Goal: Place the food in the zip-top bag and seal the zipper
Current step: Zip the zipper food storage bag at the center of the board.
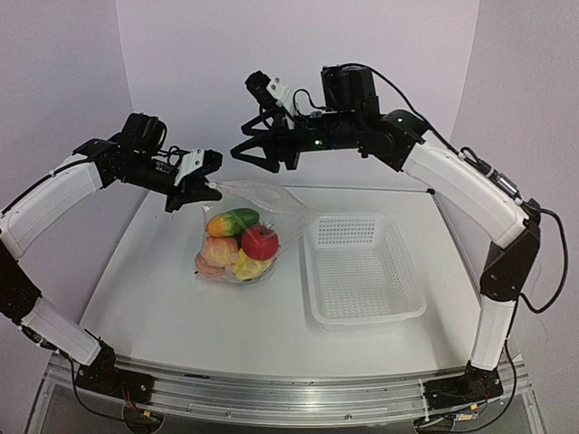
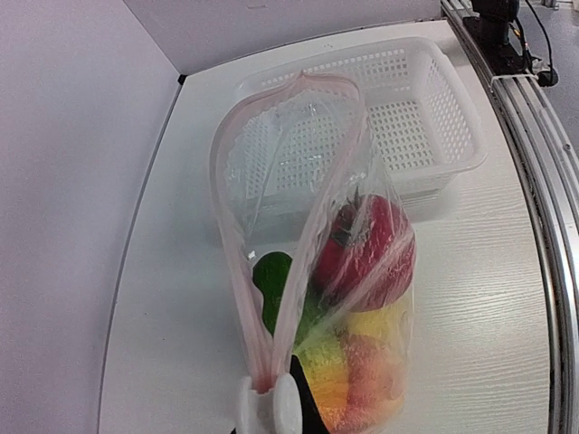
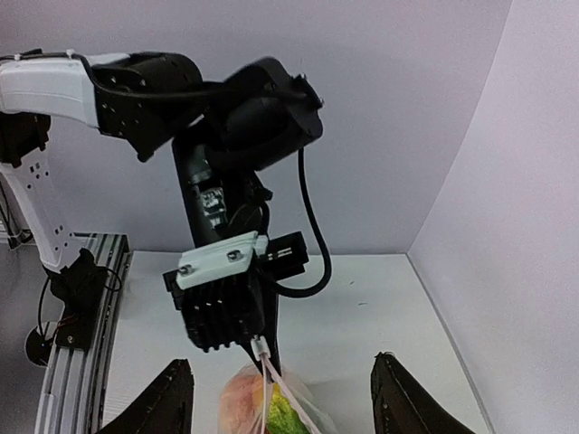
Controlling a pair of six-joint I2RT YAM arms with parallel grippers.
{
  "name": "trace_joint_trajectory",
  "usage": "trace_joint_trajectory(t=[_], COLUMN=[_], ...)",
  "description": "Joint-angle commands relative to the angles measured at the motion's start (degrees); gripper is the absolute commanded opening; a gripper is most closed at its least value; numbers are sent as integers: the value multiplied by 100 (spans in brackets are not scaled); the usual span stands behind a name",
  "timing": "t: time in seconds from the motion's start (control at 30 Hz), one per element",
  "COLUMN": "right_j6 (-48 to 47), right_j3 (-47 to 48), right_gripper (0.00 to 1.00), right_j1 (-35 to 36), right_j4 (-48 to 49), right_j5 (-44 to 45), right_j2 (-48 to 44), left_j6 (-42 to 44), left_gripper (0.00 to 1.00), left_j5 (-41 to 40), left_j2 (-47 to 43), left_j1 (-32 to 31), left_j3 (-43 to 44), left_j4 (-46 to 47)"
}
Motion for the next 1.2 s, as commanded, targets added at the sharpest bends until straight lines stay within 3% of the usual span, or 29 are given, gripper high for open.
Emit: trace_joint_trajectory(t=[0.0, 0.17, 0.53, 0.97, 1.17], right_j6=[-65, -6, 359, 479, 556], right_j3=[229, 285, 576, 706, 599], right_gripper=[62, 61, 47, 39, 25], right_j1=[-63, -65, 56, 85, 89], right_j4=[5, 104, 317, 417, 483], right_j5=[-396, -702, -619, -672, -635], right_j2=[451, 514, 922, 1139, 1090], left_j6=[-135, -297, -273, -513, -471], left_gripper=[0, 0, 0, 0, 0], left_j5=[116, 375, -66, -83, -113], left_j2=[-144, -63, 198, 317, 294], left_j1=[-52, -96, -324, -483, -485], left_j3=[609, 1095, 1479, 1744, 1665], left_j4=[-55, -348, -545, -611, -623])
